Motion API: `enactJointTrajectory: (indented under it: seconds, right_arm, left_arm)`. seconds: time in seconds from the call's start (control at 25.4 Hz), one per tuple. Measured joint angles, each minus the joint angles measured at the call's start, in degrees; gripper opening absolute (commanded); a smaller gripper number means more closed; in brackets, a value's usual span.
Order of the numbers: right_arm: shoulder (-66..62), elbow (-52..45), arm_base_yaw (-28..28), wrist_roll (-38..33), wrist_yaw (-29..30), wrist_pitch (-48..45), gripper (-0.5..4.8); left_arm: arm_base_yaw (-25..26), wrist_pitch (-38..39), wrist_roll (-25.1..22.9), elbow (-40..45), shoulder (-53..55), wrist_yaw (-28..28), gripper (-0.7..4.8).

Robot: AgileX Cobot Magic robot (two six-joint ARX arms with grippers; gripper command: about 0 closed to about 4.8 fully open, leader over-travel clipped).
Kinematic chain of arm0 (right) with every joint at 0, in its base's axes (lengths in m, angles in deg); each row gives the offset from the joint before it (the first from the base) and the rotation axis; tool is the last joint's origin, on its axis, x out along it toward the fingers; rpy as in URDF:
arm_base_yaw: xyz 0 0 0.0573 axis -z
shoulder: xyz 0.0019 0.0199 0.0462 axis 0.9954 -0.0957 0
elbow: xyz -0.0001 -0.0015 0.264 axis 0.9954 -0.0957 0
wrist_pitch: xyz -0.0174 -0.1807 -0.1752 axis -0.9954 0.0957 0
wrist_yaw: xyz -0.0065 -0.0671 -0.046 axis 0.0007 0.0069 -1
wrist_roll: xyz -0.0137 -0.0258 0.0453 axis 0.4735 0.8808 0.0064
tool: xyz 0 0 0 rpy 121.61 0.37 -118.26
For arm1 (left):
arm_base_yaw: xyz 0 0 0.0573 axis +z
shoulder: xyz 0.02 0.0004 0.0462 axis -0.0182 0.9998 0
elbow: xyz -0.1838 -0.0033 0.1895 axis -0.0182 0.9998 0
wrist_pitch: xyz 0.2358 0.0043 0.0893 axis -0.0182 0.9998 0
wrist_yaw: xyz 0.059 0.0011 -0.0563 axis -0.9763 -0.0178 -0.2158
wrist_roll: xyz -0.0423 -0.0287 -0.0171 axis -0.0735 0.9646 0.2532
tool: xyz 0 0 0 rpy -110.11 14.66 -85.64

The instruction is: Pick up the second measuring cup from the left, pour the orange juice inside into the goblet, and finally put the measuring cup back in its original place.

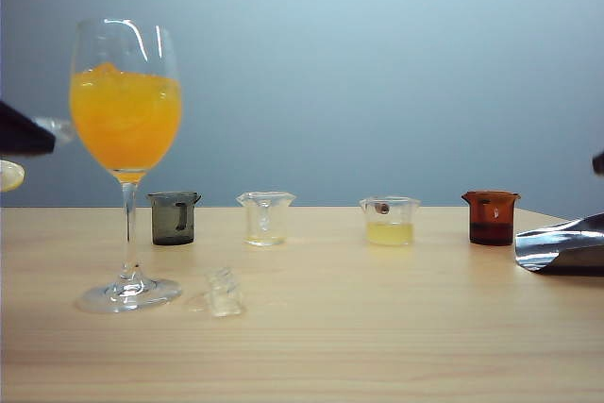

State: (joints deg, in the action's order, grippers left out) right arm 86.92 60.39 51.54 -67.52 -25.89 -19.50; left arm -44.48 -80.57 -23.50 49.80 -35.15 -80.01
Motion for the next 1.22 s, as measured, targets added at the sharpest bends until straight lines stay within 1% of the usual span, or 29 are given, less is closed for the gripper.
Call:
enactJointTrajectory:
  seconds: [0.12,0.24,0.51,0.55,0.59,0.71,0.79,0.83,0.87,0.9,0.94,1.06,1.1,1.22]
  right_arm:
    - [0.0,0.0,0.0,0.0,-0.6,-0.2,0.00]
    - [0.0,0.0,0.0,0.0,-0.6,-0.2,0.00]
    - [0.0,0.0,0.0,0.0,-0.6,0.0,0.00]
    - [3.1,0.0,0.0,0.1,-0.7,-0.7,0.00]
    - [0.7,0.0,0.1,0.1,-0.7,-0.8,-0.01]
    - [2.5,0.0,0.9,0.1,-0.5,0.1,0.00]
    - [2.7,0.0,1.6,0.1,-0.4,-0.1,0.00]
    - [2.7,0.0,2.4,0.1,-0.2,0.0,0.00]
    - [2.7,0.0,3.5,0.1,-0.1,0.0,0.00]
    - [2.7,0.0,5.3,0.1,-0.1,0.0,0.00]
    - [2.7,0.0,6.4,0.1,-0.1,0.0,0.00]
    - [2.7,0.0,10.9,0.1,0.1,0.0,0.00]
    - [2.7,0.0,13.7,0.1,0.0,0.0,0.00]
    - [2.7,0.0,17.4,0.1,0.1,0.0,0.00]
  left_arm:
    - [0.0,-2.0,0.4,2.5,0.0,0.1,-0.05]
    - [0.0,-0.6,0.4,2.7,0.1,0.8,-0.03]
    - [0.0,-0.3,0.5,2.7,0.1,1.0,-0.03]
    - [0.0,-0.3,0.5,2.7,0.1,1.0,-0.03]
    - [0.0,-0.3,0.4,2.6,0.0,1.0,-0.03]
    - [0.1,-0.3,0.4,2.6,0.0,1.0,-0.03]
    - [1.4,0.1,0.4,2.7,-1.0,1.9,-0.03]
    - [3.2,-0.1,0.4,2.6,-1.3,2.7,-0.03]
    - [6.3,-0.3,0.4,2.6,-1.2,4.2,-0.03]
    - [10.8,-0.2,0.4,2.6,-1.2,6.0,-0.03]
    - [14.2,0.0,0.5,2.6,-1.2,7.1,-0.03]
    - [22.0,0.3,0.5,2.6,-3.0,8.1,-0.03]
    - [27.7,0.7,0.4,2.6,-5.6,8.7,-0.03]
    - [35.2,0.7,0.5,2.6,-9.1,8.5,-0.03]
